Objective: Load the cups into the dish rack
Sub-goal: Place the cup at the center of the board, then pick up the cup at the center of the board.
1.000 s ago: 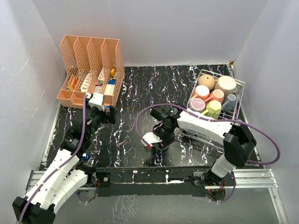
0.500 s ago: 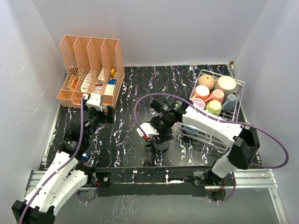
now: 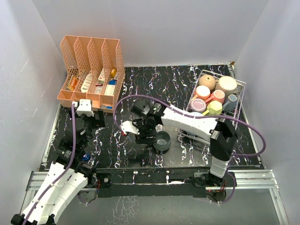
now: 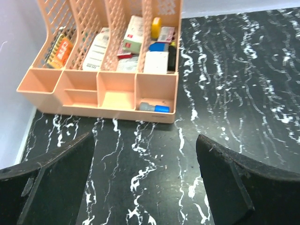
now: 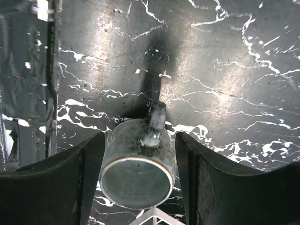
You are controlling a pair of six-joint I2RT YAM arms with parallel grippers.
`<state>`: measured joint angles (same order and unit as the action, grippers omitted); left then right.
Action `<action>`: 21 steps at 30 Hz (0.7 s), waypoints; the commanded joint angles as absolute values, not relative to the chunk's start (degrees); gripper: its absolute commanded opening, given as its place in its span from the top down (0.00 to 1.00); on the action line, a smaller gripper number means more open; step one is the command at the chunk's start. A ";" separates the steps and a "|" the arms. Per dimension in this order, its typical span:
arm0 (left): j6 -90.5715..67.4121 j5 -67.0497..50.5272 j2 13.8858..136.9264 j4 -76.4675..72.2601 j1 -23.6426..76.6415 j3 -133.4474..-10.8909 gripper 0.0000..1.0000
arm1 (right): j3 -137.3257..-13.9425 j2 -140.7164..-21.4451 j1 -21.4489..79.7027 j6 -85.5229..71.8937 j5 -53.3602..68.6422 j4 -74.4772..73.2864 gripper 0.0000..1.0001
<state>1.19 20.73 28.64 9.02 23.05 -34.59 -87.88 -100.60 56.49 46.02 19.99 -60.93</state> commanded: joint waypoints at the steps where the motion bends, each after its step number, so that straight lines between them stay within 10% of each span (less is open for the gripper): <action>1: 0.33 28.53 29.81 11.77 22.83 -34.85 0.12 | -91.45 -104.42 58.78 40.07 10.90 -59.86 0.36; 21: 0.87 28.93 24.08 10.10 22.90 -33.65 0.12 | -93.64 -116.43 61.92 34.58 -3.66 -64.13 0.57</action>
